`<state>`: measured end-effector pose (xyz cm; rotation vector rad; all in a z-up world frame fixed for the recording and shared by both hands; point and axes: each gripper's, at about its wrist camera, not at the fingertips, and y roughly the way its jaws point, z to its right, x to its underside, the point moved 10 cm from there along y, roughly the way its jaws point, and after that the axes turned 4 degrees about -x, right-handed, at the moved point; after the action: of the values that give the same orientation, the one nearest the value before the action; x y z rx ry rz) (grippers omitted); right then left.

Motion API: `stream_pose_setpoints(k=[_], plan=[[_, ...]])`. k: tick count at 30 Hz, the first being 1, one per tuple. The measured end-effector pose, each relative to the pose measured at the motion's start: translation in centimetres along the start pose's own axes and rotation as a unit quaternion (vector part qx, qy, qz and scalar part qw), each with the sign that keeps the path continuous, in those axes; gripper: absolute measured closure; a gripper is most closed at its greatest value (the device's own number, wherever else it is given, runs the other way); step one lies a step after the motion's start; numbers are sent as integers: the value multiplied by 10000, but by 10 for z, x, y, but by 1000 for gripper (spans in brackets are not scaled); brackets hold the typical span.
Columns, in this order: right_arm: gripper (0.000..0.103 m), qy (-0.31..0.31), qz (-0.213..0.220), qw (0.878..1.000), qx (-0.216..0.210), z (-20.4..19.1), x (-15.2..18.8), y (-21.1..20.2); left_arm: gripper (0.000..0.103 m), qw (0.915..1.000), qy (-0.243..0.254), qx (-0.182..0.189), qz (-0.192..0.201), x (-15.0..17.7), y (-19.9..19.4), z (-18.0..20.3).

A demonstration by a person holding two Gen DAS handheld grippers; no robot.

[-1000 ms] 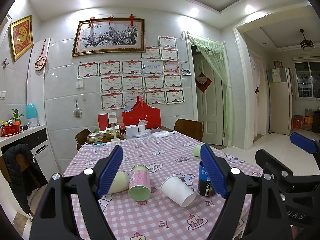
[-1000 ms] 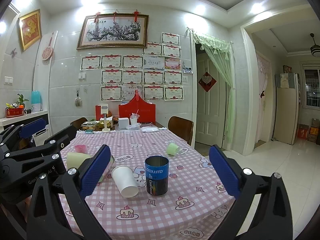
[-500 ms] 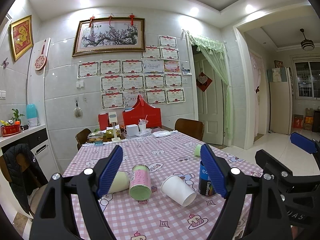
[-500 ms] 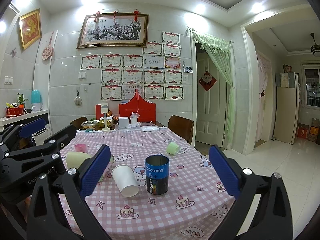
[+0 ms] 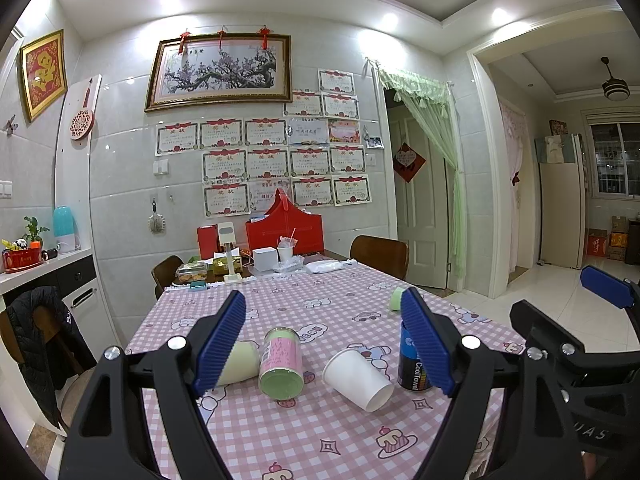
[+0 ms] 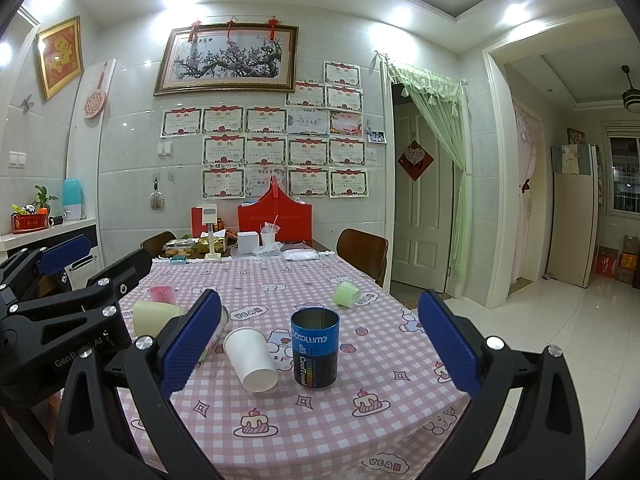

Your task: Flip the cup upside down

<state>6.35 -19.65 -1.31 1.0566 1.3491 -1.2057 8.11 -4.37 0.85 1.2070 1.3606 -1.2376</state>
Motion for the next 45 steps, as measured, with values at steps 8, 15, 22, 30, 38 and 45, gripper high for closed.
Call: stream_pose_setpoints(k=[8,15,22,30,38,45], plan=[[8,-2,-9,10000,-1,-1,2,-1,24,10000,-1,1,4,0,0,-1],[8,-3,-16,10000,0,-1,1,0,24,10000,0,-13,-6,1,0,-2],[8,-8,-28,10000,1,-1,3,0,24,10000,-13,-25,-36,6,2,-6],[8,-36,-76,10000,-18,-2,10,4,24,9999,-18,-56,-83,9,6,-9],[8,-58,-136,9999,-24,0,13,8,24,9999,-16,-65,-86,8,7,-9],[8,-61,-170,9998,3,4,14,9,24,9999,-12,-76,-103,9,7,-9]])
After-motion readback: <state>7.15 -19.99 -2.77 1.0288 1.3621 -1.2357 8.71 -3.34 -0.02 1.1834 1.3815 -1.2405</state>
